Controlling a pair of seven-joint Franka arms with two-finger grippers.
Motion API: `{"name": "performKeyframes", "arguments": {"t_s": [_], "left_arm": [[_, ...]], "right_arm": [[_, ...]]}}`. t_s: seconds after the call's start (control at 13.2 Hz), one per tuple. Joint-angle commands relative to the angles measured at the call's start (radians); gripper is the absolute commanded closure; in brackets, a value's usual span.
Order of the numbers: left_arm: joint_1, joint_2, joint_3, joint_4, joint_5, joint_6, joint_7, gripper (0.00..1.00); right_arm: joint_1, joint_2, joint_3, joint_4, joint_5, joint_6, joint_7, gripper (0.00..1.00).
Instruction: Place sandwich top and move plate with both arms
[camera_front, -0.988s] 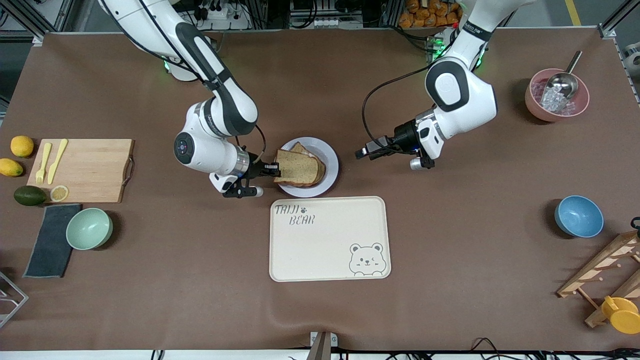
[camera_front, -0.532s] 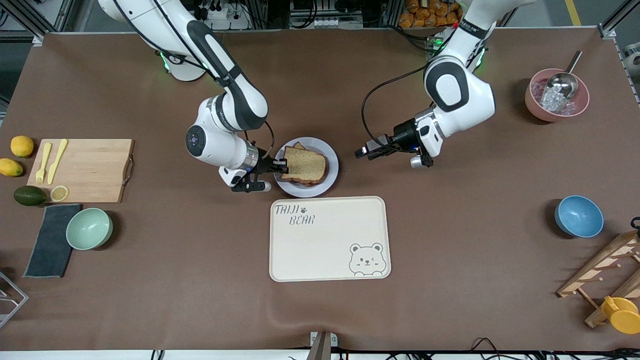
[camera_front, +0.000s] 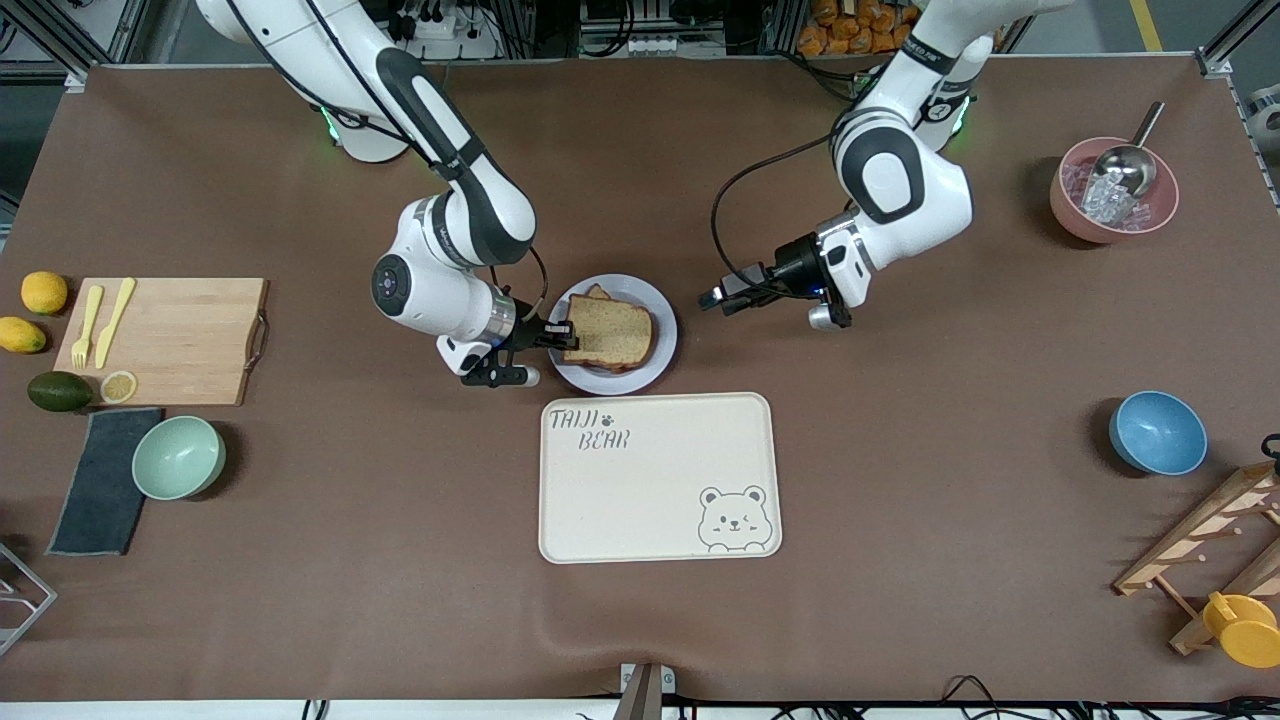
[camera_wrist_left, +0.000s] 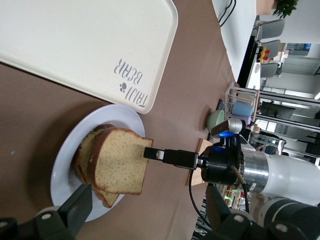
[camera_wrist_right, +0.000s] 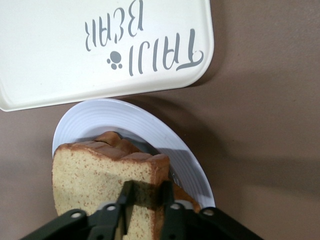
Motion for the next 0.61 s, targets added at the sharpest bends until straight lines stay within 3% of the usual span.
{"name": "performKeyframes", "arguments": {"t_s": [0.0,0.46,0.53], "left_arm": [[-0.022,0.036,-0.007,-0.001,-0.099,0.027,0.119,0.00],[-0.011,0.056,-0.007,-0.042,-0.101,0.028,0.201,0.00],[-0.011,0.068,-0.007,-0.041,-0.102,0.028,0.224,0.00]], "right_arm": [[0.000,-0.014,-0.001,0.003,0.019,-0.002,0.037,0.20],[-0.059,-0.045,-0.013,0.044,0.007,-0.133,0.037,0.09],[-0.084,-0.049,-0.015,0.052,0.006,-0.156,0.037,0.04]]}}
